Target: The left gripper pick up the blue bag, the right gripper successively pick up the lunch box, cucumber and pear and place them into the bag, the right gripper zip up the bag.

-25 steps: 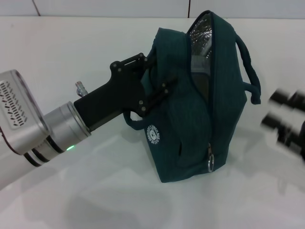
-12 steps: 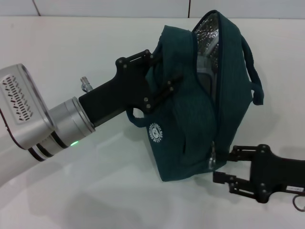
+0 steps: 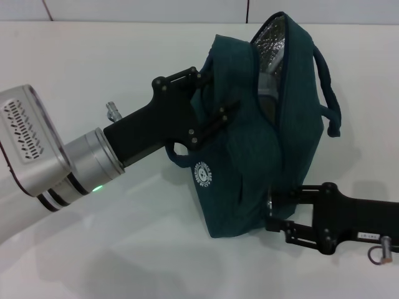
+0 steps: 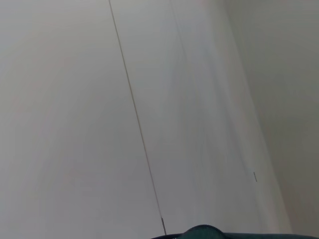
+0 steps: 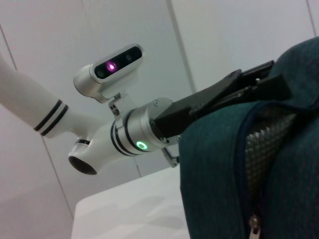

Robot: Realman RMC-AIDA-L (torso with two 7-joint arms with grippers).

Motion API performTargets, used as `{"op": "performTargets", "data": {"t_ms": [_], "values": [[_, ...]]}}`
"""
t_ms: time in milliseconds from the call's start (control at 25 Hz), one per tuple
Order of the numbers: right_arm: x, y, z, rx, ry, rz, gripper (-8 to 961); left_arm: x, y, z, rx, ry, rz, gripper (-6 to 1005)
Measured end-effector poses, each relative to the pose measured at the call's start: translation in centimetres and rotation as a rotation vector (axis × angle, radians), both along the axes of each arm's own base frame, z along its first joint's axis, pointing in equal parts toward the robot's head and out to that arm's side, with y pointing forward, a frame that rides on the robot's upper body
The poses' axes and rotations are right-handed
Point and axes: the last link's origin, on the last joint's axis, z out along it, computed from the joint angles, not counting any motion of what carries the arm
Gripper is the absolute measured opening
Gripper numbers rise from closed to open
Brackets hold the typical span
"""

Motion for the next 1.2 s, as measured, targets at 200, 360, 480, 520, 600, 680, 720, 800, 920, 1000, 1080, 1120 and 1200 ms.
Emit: {"op": "performTargets", "data": {"t_ms": [200,360,480,520,600,680,720,800,920,1000,1080,1120,1200], "values": [[-0.86,0.49,-0.54,-0.031,0.002,0.02,452,0.02,0.01,0.0,0.0,0.0,-0.001,497],[-1.09,0.45,-0.71,-0.048,-0.003,0.035,445,0.04,0.02,0.0,0.001,0.0,-0.002,497],[-1.14,0.49,-0.76,-0.049,-0.004,0.037,428,0.04,0.03,0.0,0.001,0.001,-0.002,498],[-1.15,0.53,-0.75,-0.047,-0.003,0.035,423,0.05,0.03,0.0,0.001,0.001,-0.002,498],[-1.14,0.55,-0.74,-0.045,-0.002,0.033,411,0.05,0.03,0.0,0.001,0.001,-0.003,498],[-1.07,0.52,-0.75,-0.044,-0.002,0.028,400,0.05,0.04,0.0,0.001,0.001,-0.003,498],[-1.01,0.5,-0.72,-0.045,0.0,0.02,394,0.05,0.04,0.0,0.002,0.001,-0.003,498],[-0.9,0.47,-0.63,-0.044,0.007,0.001,383,0.0,0.01,0.02,0.006,0.003,-0.003,498],[-0.84,0.53,-0.52,-0.036,0.017,-0.014,366,-0.1,-0.07,0.03,0.013,0.006,-0.004,498],[-0.66,0.46,-0.55,-0.033,0.016,-0.025,354,-0.1,-0.08,0.03,0.014,0.006,-0.005,498],[-0.45,0.45,-0.57,-0.026,0.013,-0.039,343,-0.11,-0.09,0.03,0.013,0.006,-0.005,499],[-0.42,0.46,-0.58,-0.023,0.013,-0.042,337,-0.1,-0.09,0.03,0.013,0.006,-0.005,499],[-0.37,0.49,-0.61,-0.02,0.012,-0.047,326,-0.1,-0.1,0.04,0.013,0.005,-0.005,499]]}}
